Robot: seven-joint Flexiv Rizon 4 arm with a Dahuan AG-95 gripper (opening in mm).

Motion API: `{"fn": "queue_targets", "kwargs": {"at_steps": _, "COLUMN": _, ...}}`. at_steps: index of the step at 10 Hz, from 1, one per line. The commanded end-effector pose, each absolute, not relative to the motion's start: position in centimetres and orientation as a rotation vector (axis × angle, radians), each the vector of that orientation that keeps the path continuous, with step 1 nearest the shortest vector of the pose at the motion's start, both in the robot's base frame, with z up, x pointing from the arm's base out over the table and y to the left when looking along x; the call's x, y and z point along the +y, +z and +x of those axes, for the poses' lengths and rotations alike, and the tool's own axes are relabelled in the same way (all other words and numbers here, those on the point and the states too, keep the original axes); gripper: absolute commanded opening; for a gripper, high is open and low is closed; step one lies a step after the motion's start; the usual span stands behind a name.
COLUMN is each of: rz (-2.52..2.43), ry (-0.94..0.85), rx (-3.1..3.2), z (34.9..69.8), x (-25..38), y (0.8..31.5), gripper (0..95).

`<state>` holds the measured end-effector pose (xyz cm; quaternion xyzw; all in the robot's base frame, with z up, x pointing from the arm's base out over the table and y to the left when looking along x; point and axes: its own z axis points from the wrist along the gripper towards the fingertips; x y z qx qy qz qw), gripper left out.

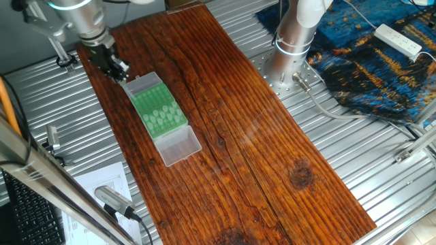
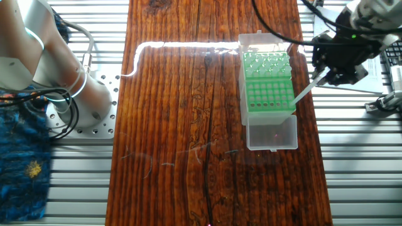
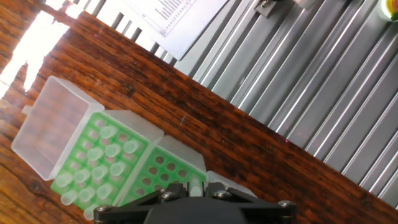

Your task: Transfer all large pipette tips from one holder to another

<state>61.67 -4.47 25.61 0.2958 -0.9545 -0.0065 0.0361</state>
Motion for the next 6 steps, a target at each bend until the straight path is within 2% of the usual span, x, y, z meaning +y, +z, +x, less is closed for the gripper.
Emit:
{"fn": "queue_targets", "kwargs": {"at_steps": 1, "rz": 0.904, "ry": -0.018, "rx": -2.927, "z": 61.0, "x": -4.3, "y": 26.2, "gripper": 0.0}}
{"fn": "queue_targets", "kwargs": {"at_steps": 6, "rz": 0.920, "ry": -0.017, "rx": -2.915, "z": 60.3, "x": -3.6, "y": 28.1, "gripper": 0.0}}
